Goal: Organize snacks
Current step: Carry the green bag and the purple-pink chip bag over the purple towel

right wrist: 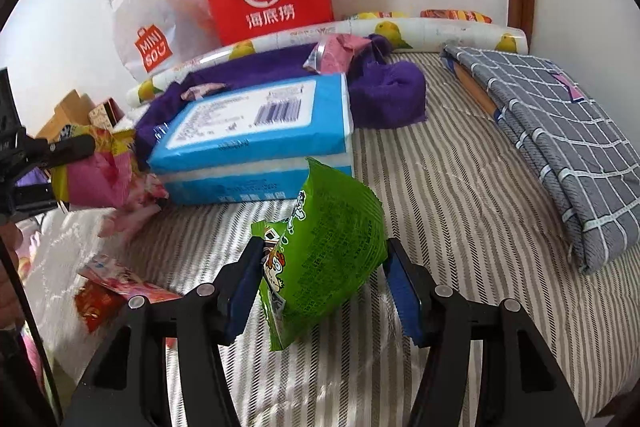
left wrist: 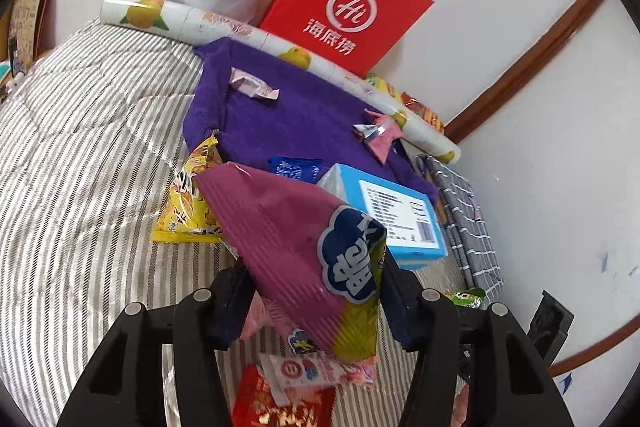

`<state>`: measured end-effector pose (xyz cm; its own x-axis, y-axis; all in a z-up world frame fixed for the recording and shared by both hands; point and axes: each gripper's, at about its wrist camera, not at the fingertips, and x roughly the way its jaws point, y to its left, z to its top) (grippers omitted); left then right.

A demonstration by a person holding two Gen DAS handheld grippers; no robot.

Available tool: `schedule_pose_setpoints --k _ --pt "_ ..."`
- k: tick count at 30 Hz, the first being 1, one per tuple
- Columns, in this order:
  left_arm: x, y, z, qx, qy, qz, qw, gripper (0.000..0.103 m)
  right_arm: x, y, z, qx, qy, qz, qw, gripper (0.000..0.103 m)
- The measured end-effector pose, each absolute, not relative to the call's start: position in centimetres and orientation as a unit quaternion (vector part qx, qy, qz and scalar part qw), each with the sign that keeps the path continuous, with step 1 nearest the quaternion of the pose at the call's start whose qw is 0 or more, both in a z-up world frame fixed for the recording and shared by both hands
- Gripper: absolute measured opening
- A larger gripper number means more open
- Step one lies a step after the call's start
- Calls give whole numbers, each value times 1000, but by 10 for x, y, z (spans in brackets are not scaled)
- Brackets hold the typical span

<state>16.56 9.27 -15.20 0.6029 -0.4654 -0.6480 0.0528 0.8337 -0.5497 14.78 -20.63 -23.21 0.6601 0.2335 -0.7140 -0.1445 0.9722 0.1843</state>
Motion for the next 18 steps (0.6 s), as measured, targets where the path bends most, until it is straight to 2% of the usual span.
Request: schedule_pose_setpoints --k 18 --pt "148 37 -116 -203 397 -206 871 54 136 -221 -171 69 358 106 925 60"
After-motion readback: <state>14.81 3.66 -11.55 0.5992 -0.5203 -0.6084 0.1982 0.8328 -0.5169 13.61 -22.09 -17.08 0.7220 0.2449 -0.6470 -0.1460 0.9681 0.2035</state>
